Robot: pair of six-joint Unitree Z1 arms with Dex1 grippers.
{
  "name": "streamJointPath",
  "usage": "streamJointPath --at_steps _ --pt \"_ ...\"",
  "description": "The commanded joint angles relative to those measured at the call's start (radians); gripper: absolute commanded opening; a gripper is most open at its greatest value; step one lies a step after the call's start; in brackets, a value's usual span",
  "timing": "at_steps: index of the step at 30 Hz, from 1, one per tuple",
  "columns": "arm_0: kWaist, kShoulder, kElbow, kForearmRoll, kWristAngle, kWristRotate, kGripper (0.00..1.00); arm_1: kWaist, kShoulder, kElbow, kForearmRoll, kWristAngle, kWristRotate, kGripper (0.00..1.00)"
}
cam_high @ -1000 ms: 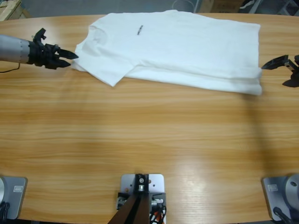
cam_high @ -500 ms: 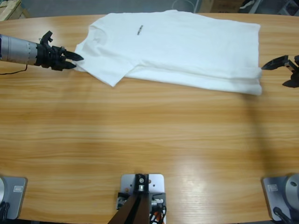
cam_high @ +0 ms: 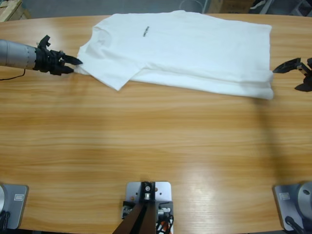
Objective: Fold clothes
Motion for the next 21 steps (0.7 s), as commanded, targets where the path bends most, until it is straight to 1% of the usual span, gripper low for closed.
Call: streamJointPath --at_steps 1,3,4,5,6,7,8,9,14,15,17,21 --pt "-0.051 0.064 -0.001 -0.011 0.011 -0.041 0.674 -0.016 0.02 0.017 0.011 0.011 -0.013 1.0" --pt "-0.052 0.065 -0.003 -0.011 0.011 -0.044 0.658 -0.016 0.02 0.017 0.011 0.011 -0.013 1.0" --pt "-0.052 0.065 -0.003 -0.011 0.011 -0.045 0.634 -0.016 0.02 0.017 0.011 0.011 -0.013 1.0" --pt "-0.052 0.065 -0.004 -0.011 0.012 -0.045 0.561 -0.016 0.02 0.017 0.011 0.011 -0.013 1.0" --pt "-0.051 0.066 -0.005 -0.011 0.014 -0.045 0.434 -0.016 0.02 0.017 0.011 0.011 -0.013 1.0" --pt "-0.05 0.067 -0.006 -0.011 0.014 -0.048 0.266 -0.016 0.02 0.017 0.011 0.011 -0.012 1.0" --pt "-0.048 0.07 -0.007 -0.011 0.014 -0.049 0.055 -0.016 0.02 0.016 0.011 0.011 -0.012 1.0" --pt "-0.046 0.072 -0.009 -0.011 0.014 -0.051 0.0 -0.016 0.02 0.016 0.011 0.011 -0.012 0.999" --pt "-0.037 0.075 -0.023 -0.011 0.013 -0.049 0.0 -0.016 0.02 0.016 0.01 0.012 -0.011 0.974" --pt "-0.035 0.074 -0.023 -0.011 0.014 -0.049 0.0 -0.016 0.02 0.016 0.01 0.013 -0.011 0.953" --pt "-0.034 0.072 -0.023 -0.01 0.014 -0.047 0.0 -0.016 0.019 0.016 0.01 0.015 -0.01 0.857" --pt "-0.033 0.053 -0.02 -0.009 0.014 -0.036 0.0 -0.016 0.013 0.017 0.015 0.026 -0.008 0.854"
